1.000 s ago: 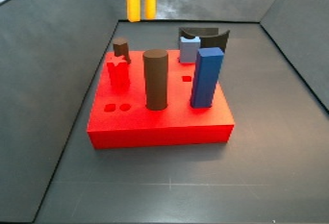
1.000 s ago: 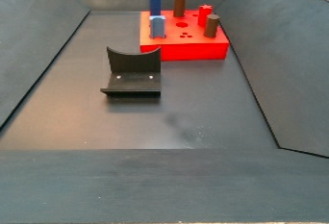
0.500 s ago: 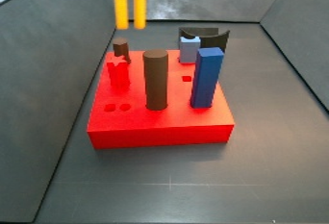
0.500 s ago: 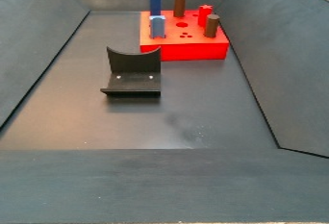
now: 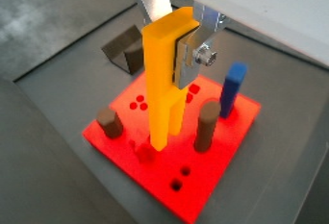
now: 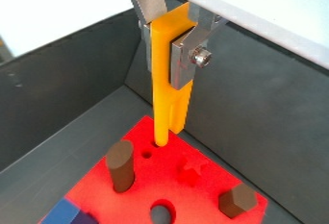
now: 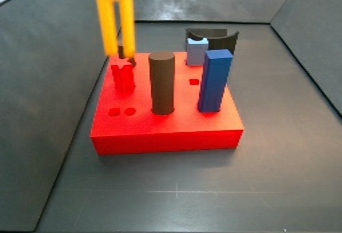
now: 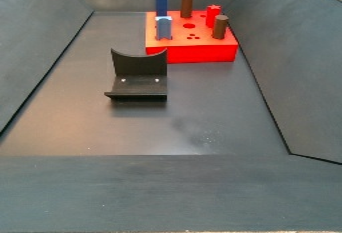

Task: Pick up the square-circle object. Move up. Rotate the square-circle object. Move to above the board. Insert the square-circle object.
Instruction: Insert the square-circle object.

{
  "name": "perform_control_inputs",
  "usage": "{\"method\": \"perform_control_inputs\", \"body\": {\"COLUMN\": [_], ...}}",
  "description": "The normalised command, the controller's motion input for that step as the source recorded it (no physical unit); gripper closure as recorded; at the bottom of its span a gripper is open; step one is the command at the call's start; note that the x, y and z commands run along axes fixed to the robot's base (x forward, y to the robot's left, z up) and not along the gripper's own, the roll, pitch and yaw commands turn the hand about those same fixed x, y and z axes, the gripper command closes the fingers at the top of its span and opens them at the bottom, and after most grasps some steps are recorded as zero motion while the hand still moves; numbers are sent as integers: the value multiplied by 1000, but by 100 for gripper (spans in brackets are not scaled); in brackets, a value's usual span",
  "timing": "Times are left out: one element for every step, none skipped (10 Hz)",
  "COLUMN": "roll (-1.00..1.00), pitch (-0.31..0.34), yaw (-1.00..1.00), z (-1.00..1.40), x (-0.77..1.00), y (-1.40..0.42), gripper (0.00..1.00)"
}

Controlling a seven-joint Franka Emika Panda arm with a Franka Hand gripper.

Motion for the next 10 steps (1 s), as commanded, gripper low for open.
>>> {"method": "perform_control_inputs", "body": {"roll": [-140,-177,-190,-207,-130,-3,59,136,166,174], "pitch": [-130,-181,-223,-276,-234,-210,-97,9,60,30], "yaw": [100,309,306,200,177,71,0,66,280,451], "z": [-429,-397,-349,-351,-411,-354,-263,-380,-411,-374], "x": [-331,-189,-43,0,29,94,0,26,49,6], "y": [-226,-103,-80,0,0,-54,-114,-157,-160,-54], "gripper": [100,100,100,100,100,100,100,100,100,100]}}
